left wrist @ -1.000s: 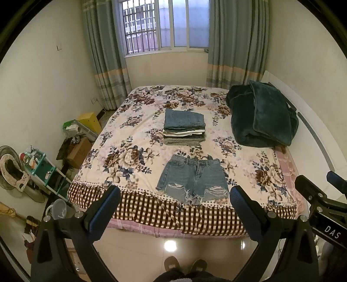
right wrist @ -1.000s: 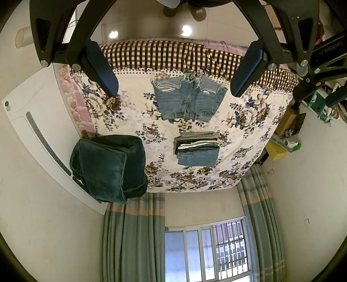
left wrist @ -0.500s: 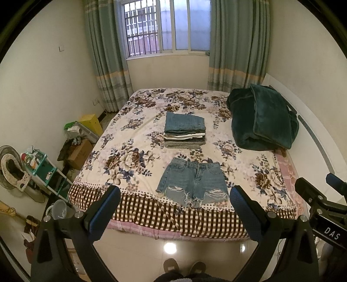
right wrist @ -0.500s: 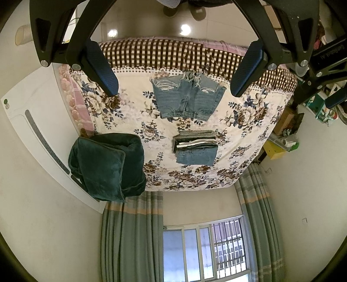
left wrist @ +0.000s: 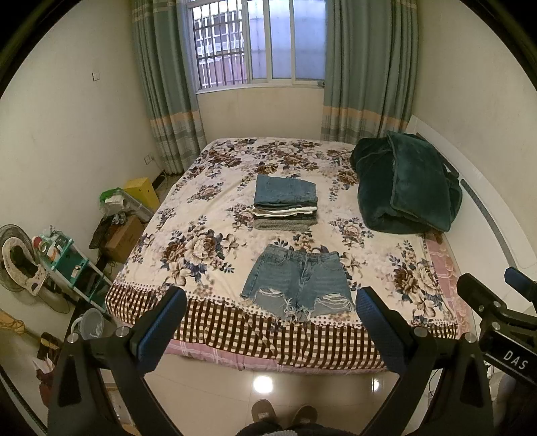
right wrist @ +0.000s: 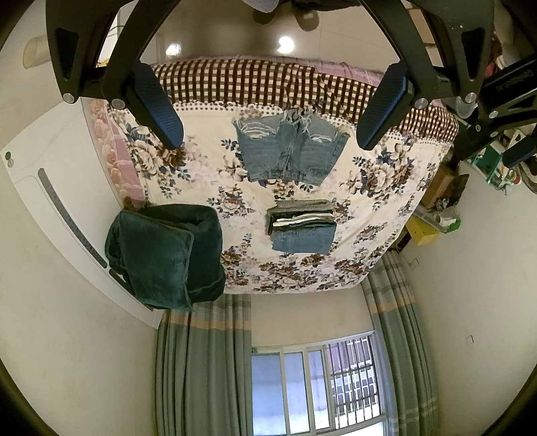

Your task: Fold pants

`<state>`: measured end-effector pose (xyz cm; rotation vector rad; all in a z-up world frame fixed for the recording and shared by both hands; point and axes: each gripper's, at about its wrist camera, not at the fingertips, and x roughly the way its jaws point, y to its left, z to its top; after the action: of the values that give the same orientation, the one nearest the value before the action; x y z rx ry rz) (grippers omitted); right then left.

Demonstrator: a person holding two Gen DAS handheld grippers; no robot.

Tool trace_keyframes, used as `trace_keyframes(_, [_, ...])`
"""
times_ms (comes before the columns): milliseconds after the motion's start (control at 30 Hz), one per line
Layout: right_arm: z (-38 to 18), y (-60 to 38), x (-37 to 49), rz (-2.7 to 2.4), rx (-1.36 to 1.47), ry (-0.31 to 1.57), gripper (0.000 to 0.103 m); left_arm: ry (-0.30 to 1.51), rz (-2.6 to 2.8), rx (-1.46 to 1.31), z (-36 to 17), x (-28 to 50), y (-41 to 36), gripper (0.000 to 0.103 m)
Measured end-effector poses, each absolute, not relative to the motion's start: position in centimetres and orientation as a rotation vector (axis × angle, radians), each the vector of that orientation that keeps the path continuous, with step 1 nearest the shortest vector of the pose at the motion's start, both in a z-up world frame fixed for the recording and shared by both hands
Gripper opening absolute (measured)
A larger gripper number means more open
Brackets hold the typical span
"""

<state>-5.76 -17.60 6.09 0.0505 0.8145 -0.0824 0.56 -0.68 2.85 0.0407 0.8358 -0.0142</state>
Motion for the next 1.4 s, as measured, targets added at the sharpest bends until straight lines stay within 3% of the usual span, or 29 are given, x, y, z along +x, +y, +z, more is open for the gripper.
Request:
trace_keyframes(233, [8.9, -16.5, -6.0, -0.081, 0.06, 0.815, 0.103, 0.834, -0.013, 0.041, 2.8, 0.6, -0.8, 0.103])
trace_keyframes(1167, [7.4, -15.0, -6.7, -0.091, 0.072, 0.824, 0.103, 0.839, -0.025, 0.041, 3.7, 2.1, -0.7, 0.103])
trace_keyframes(1400, [6.1, -14.1, -5.1, -0.132, 0.089, 0.84, 0.103, 0.818, 0.001, 0.05, 1.4, 4.7, 0.8, 0.103])
